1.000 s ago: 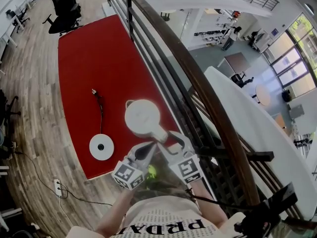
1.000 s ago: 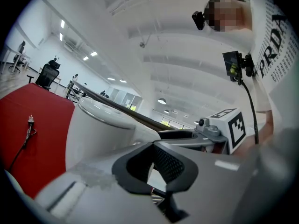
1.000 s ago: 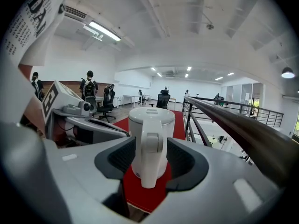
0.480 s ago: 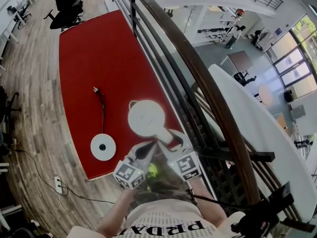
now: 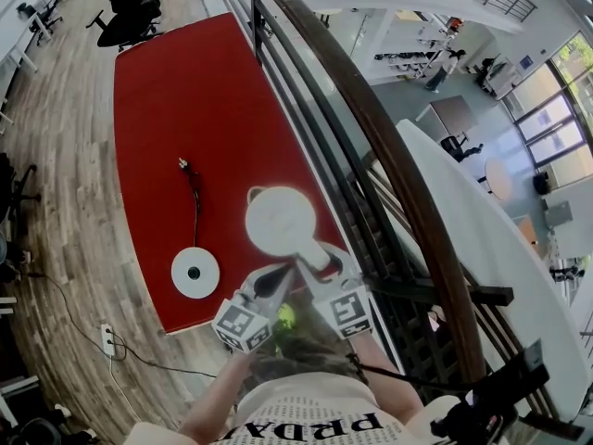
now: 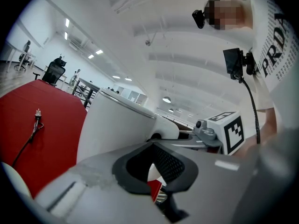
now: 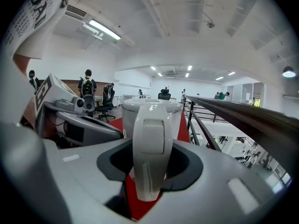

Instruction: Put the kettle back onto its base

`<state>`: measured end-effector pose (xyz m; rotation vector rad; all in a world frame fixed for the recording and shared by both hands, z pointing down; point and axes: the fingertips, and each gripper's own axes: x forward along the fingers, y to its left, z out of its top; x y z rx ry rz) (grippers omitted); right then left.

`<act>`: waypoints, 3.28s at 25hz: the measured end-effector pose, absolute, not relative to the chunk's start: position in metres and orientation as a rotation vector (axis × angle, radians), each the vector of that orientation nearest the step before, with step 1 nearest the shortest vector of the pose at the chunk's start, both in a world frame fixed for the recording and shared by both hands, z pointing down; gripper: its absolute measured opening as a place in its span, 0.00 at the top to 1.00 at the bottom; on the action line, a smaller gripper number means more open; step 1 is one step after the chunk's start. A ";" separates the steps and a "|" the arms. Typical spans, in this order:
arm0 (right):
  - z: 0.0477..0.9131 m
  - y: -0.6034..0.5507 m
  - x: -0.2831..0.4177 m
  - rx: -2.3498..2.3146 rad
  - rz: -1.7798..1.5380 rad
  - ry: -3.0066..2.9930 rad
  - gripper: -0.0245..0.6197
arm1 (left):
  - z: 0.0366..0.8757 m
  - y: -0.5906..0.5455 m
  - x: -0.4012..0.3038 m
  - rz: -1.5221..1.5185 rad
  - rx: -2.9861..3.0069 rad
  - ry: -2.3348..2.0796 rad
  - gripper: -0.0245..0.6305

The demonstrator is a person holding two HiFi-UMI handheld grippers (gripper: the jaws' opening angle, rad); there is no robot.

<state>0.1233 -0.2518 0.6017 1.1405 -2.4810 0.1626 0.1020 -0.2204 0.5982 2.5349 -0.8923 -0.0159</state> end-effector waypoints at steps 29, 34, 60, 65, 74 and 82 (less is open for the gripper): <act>0.581 -0.260 0.117 1.218 0.308 -2.623 0.77 | 0.564 -0.217 0.087 -0.040 2.607 -0.990 0.98; 0.567 -0.263 0.114 1.211 0.294 -2.605 0.77 | 0.549 -0.219 0.076 -0.053 2.622 -1.042 0.98; 0.498 -0.241 0.050 1.096 0.141 -2.730 0.77 | 0.504 -0.196 0.021 -0.112 2.616 -1.239 0.98; 0.498 -0.236 0.019 1.049 0.138 -2.742 0.77 | 0.503 -0.193 -0.015 -0.102 2.590 -1.298 0.98; 0.502 -0.226 -0.036 0.960 0.145 -2.775 0.77 | 0.515 -0.184 -0.115 -0.032 2.474 -1.531 0.98; 0.517 -0.219 -0.080 0.869 0.172 -2.792 0.77 | 0.524 -0.177 -0.182 -0.020 2.383 -1.654 0.98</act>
